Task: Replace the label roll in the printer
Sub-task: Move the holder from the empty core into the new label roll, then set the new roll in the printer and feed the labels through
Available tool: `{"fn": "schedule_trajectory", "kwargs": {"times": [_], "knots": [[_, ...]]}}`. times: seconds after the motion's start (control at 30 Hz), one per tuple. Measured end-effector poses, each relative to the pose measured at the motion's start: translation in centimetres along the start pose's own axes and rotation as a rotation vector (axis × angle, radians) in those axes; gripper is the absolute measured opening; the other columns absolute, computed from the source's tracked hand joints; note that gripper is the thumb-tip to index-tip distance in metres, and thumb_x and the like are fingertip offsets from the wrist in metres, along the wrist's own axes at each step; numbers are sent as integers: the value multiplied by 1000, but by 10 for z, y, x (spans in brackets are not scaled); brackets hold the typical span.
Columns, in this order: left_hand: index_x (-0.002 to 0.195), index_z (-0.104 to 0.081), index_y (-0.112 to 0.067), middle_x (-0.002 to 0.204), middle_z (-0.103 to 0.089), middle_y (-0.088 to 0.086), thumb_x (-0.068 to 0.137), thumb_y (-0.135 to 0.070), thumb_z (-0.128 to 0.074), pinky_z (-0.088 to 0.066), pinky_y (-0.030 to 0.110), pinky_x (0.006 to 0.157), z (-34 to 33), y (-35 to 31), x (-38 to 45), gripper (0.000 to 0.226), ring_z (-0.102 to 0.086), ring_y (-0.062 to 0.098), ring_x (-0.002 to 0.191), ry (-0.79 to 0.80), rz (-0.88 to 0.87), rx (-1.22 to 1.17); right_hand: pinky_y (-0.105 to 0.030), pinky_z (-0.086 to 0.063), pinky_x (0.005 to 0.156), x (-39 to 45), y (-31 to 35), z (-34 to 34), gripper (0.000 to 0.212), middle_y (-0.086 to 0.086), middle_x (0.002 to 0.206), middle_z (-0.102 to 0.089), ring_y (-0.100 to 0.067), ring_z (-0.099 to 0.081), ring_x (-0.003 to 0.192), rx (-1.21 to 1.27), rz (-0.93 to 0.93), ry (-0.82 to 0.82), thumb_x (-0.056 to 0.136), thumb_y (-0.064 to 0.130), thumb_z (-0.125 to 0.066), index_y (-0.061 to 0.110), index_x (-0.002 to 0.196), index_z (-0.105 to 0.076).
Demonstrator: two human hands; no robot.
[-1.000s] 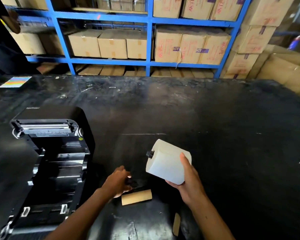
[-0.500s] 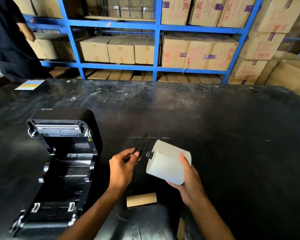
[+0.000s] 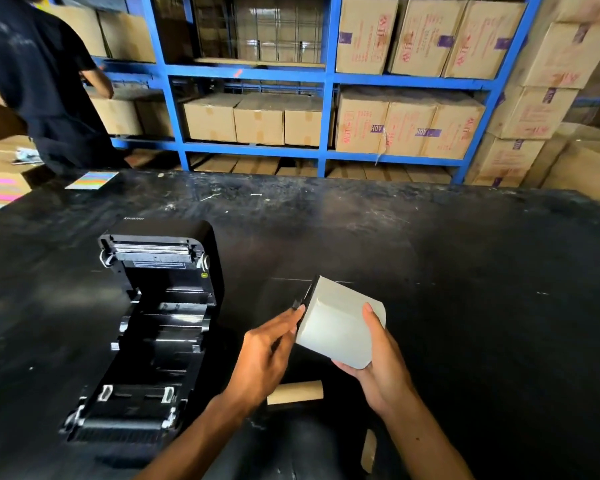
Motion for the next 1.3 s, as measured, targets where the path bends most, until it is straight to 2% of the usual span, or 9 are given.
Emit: {"fn": "schedule_trajectory", "kwargs": {"times": [0.13, 0.2, 0.3, 0.53, 0.67, 0.8, 0.97, 1.1, 1.3], "knots": [[123, -58, -32, 113, -61, -42, 93, -3, -54, -41, 4, 93, 14, -4, -5, 42, -57, -9, 114, -31, 51, -69, -53, -52, 93, -9, -1, -16, 48, -6, 120, -64, -29, -62, 109, -38, 34, 37, 82, 48, -61, 31, 127, -53], [122, -56, -37, 108, -69, -27, 93, -6, -55, -44, 6, 90, 24, -1, -6, 43, -62, -7, 108, -78, 146, -131, -54, -51, 94, -11, -3, -26, 47, -4, 121, -64, -28, -61, 110, -74, 60, 51, 83, 48, -61, 31, 127, -53], [129, -55, -27, 110, -72, -7, 92, -13, -58, -48, 16, 95, 45, 3, -8, 39, -64, -1, 106, -141, 274, -247, -53, -52, 93, -13, -9, -45, 44, -1, 121, -65, -25, -61, 111, -116, 83, 91, 83, 46, -61, 32, 125, -55], [116, -69, -15, 105, -76, -1, 90, -17, -62, -52, 38, 97, 103, 22, -23, 27, -69, 12, 102, -279, 413, -325, -44, -55, 90, -14, -40, -107, 41, 10, 112, -71, -13, -67, 103, -232, 173, 148, 79, 46, -66, 41, 119, -60], [109, -72, -20, 106, -76, -1, 94, -22, -57, -53, 39, 94, 144, 40, -30, 22, -69, 17, 104, -286, 456, -389, -32, -54, 83, -18, -67, -147, 50, 16, 107, -71, -7, -68, 97, -281, 177, 168, 74, 52, -67, 44, 122, -56], [107, -73, -22, 107, -76, -2, 87, -47, -61, -52, 35, 91, 182, 61, -35, 34, -68, 17, 106, -229, 519, -463, -18, -51, 75, -25, -98, -190, 54, 19, 110, -70, 4, -67, 94, -309, 219, 175, 69, 54, -67, 48, 121, -54], [108, -74, -20, 106, -76, 0, 83, -36, -71, -54, 19, 80, 214, 87, -43, 29, -70, 17, 102, -149, 541, -490, -28, -56, 83, -21, -131, -226, 51, 3, 123, -66, -13, -67, 105, -317, 288, 174, 87, 23, -64, 33, 134, -48], [113, -71, -20, 111, -74, 6, 85, -36, -69, -55, 34, 90, 229, 105, -46, 33, -70, 21, 102, -108, 591, -519, -20, -57, 75, -15, -146, -241, 55, 1, 126, -65, -11, -67, 106, -336, 321, 180, 87, 16, -64, 32, 137, -45], [107, -74, -18, 111, -72, 11, 86, -25, -68, -51, 43, 98, 233, 124, -47, 23, -70, 22, 100, -92, 709, -498, -42, -46, 105, -8, -153, -250, 62, -4, 141, -49, -17, -53, 125, -461, 332, 167, 88, 16, -64, 32, 142, -38]]}}
Point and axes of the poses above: each hand's wrist, its own x-axis towards the middle knuckle, its own z-axis out of the back of the hand, y = z × x, the point moved 2 cm from there along x, towards the middle knuckle
